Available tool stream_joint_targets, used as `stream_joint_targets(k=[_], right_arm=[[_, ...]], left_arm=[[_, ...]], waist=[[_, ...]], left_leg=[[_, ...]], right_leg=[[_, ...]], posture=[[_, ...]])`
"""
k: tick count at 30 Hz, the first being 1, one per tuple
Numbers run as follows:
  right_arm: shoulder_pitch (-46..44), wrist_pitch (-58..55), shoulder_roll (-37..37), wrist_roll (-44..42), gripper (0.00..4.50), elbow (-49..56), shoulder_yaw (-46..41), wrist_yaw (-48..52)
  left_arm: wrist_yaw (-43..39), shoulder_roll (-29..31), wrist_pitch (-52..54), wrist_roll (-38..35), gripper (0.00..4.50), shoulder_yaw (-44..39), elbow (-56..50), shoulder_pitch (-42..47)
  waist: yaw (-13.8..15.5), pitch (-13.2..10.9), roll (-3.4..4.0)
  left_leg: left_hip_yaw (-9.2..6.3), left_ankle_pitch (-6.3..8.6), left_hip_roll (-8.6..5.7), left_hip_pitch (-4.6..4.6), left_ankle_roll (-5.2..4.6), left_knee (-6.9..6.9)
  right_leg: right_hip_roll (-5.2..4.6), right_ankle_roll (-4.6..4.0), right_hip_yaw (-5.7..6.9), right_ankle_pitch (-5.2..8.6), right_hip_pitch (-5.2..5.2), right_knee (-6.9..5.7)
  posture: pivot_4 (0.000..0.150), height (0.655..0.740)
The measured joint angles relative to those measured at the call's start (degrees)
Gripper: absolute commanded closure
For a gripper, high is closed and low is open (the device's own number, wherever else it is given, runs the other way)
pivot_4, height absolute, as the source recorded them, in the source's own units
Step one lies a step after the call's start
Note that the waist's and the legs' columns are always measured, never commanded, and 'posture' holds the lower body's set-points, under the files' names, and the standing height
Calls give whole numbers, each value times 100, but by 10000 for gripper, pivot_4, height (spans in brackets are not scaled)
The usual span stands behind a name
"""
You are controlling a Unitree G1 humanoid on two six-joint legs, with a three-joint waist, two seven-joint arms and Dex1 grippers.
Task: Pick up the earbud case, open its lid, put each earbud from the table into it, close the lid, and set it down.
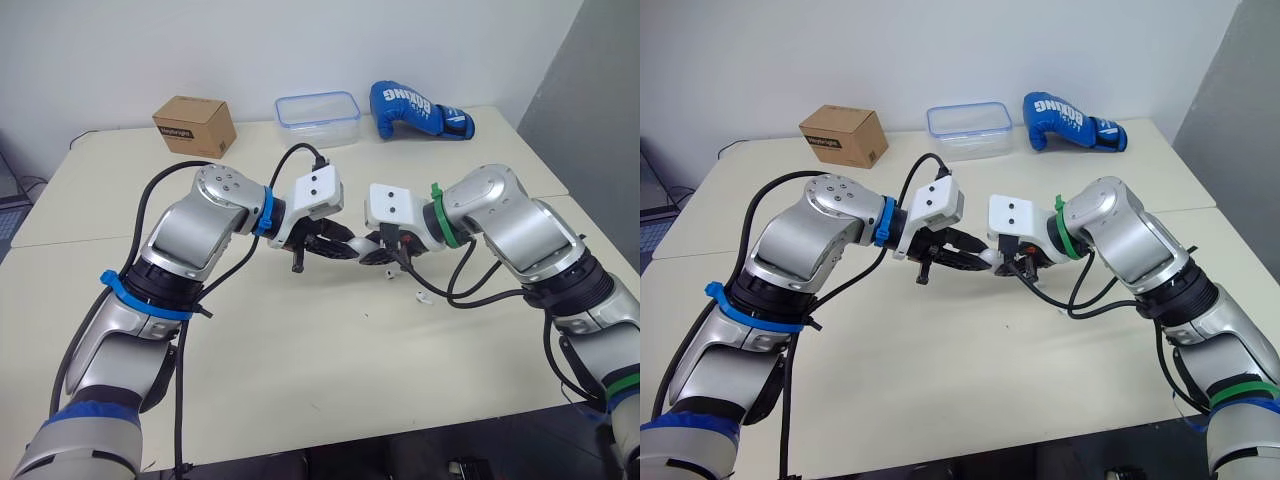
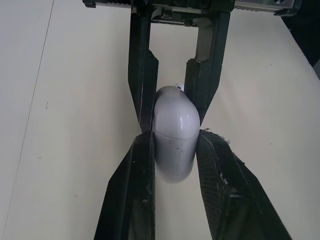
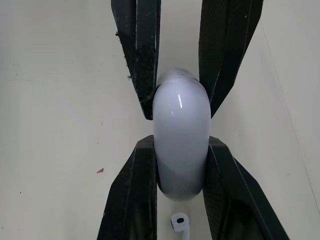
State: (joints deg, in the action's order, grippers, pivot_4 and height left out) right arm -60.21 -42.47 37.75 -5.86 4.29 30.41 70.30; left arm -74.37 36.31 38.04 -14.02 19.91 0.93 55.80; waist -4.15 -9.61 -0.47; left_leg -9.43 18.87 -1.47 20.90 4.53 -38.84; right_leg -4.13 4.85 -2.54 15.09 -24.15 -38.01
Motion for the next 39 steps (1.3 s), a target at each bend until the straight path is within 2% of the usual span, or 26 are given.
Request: stream_joint_targets(k=[23,24,26,39], right_arm=[[-57,-67,-72,8,37113,-89,0,3],[-57,-71,-72,8,37113,-89,0,3],[-90,-71,-71,10,37113,-89,-18,-23],[-162,-81,-71,7,37113,-58,-54,5]], left_arm=[[-9,33,-259,161,37008,17,-33,-36],[-7,26,-234,158,29873,13,-30,-35],[-13,6,-193,159,24552,32,2,-47],[12,-17,-197,268,24552,65,34,-136]], waist=[[0,0,0],[0,0,0],[-1,0,0],[-1,0,0]], left_leg=[[0,0,0,0,0,0],[0,0,0,0,0,0],[0,0,-1,0,0,0],[0,0,-1,0,0,0]], right_leg=[[0,0,0,0,0,0],[0,0,0,0,0,0],[0,0,0,0,-1,-1],[0,0,0,0,-1,-1]], posture=[[1500,7400],[1500,7400],[1500,7400],[1500,7400]])
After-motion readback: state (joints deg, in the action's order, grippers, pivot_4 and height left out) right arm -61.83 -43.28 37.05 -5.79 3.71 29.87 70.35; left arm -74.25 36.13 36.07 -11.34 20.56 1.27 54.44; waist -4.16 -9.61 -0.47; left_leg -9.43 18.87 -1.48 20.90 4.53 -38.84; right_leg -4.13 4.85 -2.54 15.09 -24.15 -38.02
